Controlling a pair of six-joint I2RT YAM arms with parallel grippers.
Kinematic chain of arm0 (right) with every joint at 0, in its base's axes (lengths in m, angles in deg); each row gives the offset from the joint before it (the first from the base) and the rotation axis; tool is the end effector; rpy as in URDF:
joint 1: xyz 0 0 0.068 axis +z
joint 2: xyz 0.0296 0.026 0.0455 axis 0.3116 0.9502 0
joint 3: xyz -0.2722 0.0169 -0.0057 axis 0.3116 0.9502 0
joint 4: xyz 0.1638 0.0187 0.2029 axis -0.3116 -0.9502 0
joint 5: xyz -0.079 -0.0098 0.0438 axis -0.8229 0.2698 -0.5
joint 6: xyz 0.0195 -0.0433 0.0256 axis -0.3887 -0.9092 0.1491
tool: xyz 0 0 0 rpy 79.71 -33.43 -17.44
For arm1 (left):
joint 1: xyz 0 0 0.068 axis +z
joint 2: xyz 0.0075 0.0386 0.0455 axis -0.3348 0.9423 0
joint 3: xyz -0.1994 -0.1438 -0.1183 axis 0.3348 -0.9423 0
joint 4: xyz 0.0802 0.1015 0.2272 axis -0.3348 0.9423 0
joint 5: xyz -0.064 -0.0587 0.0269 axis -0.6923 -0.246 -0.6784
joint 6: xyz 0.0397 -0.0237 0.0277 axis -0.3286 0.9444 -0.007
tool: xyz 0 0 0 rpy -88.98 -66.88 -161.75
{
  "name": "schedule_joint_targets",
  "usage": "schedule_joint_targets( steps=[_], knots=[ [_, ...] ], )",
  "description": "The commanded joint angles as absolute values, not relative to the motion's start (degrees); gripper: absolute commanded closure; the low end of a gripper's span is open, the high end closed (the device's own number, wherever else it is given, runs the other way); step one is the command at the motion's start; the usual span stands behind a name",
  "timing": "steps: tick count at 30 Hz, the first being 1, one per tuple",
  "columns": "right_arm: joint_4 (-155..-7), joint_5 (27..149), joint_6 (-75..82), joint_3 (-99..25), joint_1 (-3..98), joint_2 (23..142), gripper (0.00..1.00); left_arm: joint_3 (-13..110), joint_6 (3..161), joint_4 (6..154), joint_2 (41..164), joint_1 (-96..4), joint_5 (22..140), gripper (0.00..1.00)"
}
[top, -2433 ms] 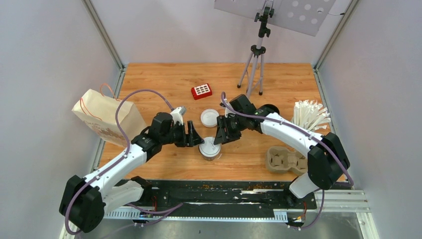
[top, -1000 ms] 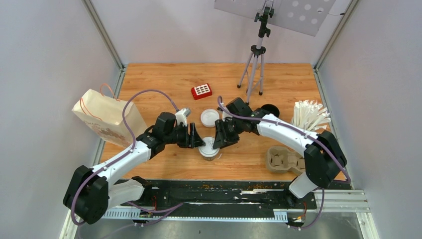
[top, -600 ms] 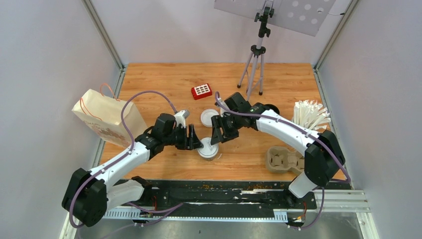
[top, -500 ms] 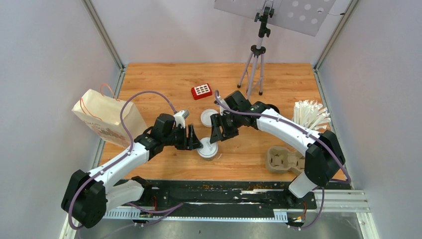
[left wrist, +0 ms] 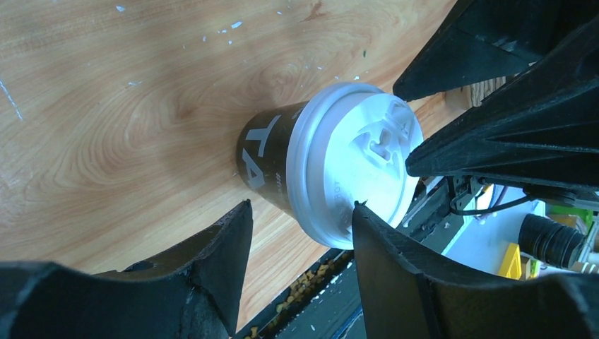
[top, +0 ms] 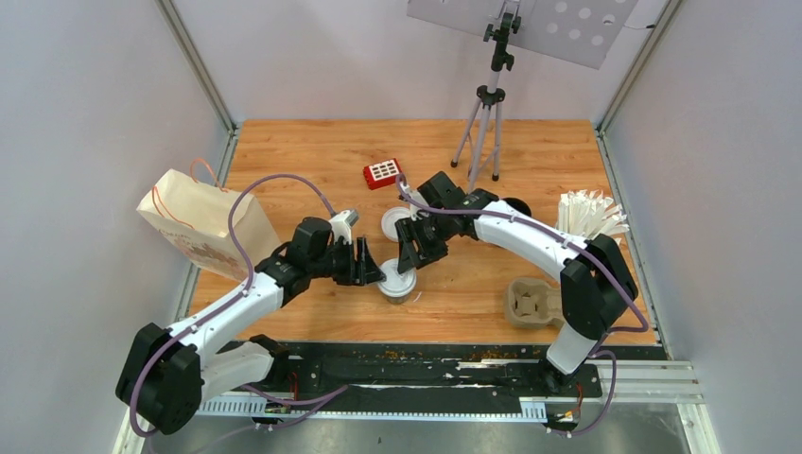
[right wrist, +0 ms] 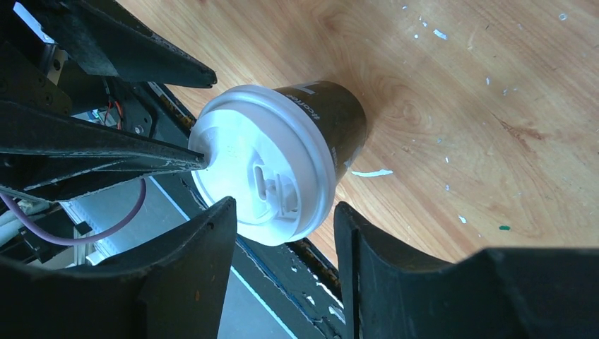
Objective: Pack the takeout coffee
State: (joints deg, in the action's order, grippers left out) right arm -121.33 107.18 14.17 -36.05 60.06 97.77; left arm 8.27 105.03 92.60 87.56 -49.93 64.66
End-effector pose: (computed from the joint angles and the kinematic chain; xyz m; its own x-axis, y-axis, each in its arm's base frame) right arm 0.2478 0.2442 0.2458 -0.8591 -0.4081 -0.3088 -0.5118 0.6806 0.5243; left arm 0.1804 -0.1230 0.2117 -0.8686 -0.0890 -0.4874 0.2988 0.6907 -0.6586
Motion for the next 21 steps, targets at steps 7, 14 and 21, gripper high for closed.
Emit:
schedule_joint_targets(
  steps=[7, 14, 21],
  knots=[
    [-118.71, 108.91, 12.49, -36.79, 59.83, 99.96, 0.5, 5.22, 106.1, 89.15, 85.19, -50.14, 65.37, 0.47],
    [-115.87, 108.75, 13.13, -33.66, 59.58, 99.63, 0.57, 2.27, 108.17, 85.78, 85.42, -50.1, 64.97, 0.57],
    [-117.91, 109.09, 12.04, -34.77, 59.19, 98.96, 0.51, 1.3, 109.34, 84.51, 85.3, -50.14, 64.32, 0.59]
  ],
)
